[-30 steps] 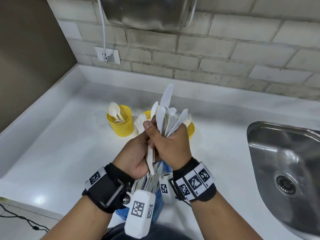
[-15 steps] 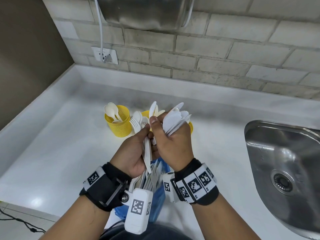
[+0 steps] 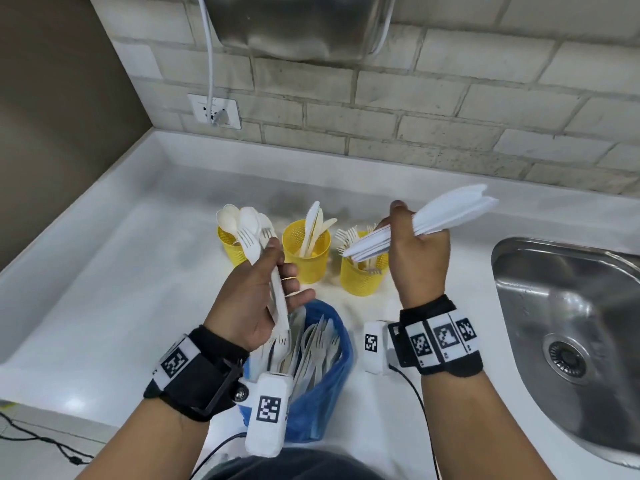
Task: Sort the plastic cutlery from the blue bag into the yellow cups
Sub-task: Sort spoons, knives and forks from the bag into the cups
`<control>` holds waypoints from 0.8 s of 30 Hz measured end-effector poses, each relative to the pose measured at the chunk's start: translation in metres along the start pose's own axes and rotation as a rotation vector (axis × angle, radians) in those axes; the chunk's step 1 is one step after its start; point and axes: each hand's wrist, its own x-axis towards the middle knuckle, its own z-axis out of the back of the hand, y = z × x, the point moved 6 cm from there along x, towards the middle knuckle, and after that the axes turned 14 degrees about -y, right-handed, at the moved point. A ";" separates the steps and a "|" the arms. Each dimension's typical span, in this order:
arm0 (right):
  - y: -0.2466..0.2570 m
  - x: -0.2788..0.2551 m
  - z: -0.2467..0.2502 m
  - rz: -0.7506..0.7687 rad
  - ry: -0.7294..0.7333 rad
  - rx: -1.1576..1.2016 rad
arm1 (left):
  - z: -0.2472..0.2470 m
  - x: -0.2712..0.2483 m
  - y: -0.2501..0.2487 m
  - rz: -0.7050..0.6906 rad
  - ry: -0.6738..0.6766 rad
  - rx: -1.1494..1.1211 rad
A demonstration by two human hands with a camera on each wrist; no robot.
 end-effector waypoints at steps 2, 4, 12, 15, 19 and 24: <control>0.000 0.002 0.000 0.018 -0.037 0.003 | 0.011 0.000 -0.008 -0.050 -0.025 0.015; 0.002 0.000 -0.005 0.047 -0.049 -0.007 | 0.020 0.000 -0.019 -0.111 -0.023 0.041; 0.003 -0.011 -0.057 0.208 -0.032 -0.247 | 0.038 0.003 -0.052 -0.249 0.033 0.204; -0.006 -0.014 -0.085 0.324 0.020 -0.434 | 0.044 0.004 -0.057 -0.265 0.049 0.236; -0.020 -0.023 -0.114 0.368 0.112 -0.688 | 0.050 0.004 -0.062 -0.277 0.070 0.261; -0.030 -0.037 -0.130 0.399 0.200 -0.875 | 0.057 0.002 -0.064 -0.272 0.077 0.264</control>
